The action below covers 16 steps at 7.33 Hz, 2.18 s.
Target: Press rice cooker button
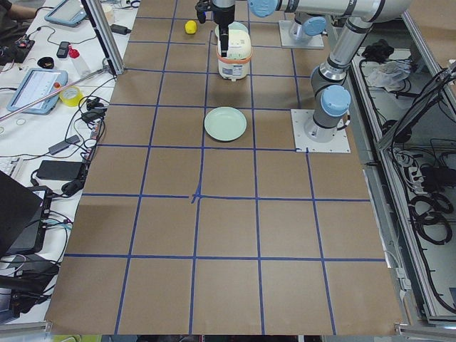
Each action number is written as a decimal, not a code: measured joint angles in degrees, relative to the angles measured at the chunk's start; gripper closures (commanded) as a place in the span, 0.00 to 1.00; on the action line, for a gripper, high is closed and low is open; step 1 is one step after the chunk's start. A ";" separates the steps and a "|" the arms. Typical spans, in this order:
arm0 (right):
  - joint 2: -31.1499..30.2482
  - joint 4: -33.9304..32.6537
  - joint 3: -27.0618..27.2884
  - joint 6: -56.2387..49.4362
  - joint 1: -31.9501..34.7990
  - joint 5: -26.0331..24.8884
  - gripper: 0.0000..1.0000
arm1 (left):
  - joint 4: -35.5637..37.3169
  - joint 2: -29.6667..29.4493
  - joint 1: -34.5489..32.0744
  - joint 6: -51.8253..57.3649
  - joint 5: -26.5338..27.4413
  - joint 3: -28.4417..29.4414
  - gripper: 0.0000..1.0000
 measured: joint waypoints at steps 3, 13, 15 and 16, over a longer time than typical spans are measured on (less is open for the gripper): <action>0.02 -0.13 5.54 3.40 5.67 1.81 1.00 | 0.00 0.00 0.00 -0.04 0.00 0.00 0.00; 0.08 -9.83 16.89 8.72 12.27 1.16 1.00 | 0.00 0.00 0.00 -0.02 0.00 0.00 0.00; 0.10 -10.54 16.81 8.67 12.36 0.91 0.01 | 0.00 0.00 0.00 0.00 0.00 0.00 0.00; -0.13 -10.60 16.04 8.47 12.32 -0.05 0.00 | 0.00 0.00 0.00 0.00 0.00 0.00 0.00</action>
